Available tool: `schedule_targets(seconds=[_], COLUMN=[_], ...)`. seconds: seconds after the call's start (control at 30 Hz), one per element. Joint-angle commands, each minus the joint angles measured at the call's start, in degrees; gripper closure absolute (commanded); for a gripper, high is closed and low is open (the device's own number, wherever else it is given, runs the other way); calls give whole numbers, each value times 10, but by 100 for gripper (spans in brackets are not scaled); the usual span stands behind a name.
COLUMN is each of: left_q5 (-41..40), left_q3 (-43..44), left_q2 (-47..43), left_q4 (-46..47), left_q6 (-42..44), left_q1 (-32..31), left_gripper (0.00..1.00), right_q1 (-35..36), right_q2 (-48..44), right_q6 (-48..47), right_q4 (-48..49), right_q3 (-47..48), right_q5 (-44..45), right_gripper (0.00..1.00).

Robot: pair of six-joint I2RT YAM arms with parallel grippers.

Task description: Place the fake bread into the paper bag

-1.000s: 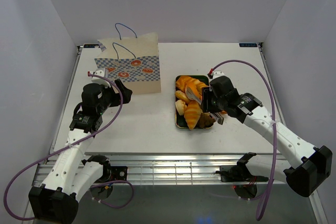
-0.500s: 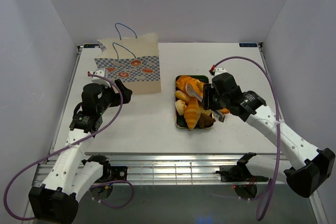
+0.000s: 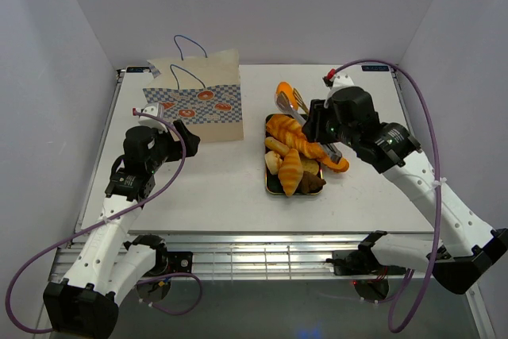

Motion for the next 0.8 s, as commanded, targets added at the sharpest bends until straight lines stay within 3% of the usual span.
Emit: schedule_targets(seconds=[0.0,0.27,0.77], left_q5=[6,7,21], left_q3=[19,19,17], left_q2=[-1,-1,-2], left_q4=[-5,-5,-3], left_q6=[4,4,2], left_q1=[-2,-2,-2], left_gripper=[2,2,2], right_q1=[2,2,2], right_q2=[24,114,259], right_q6=[-28,-57,-49], right_q4=[35,93,164], right_q3=[66,188,314], right_q5=[-2,-77,-193], right_gripper=[73,72,71])
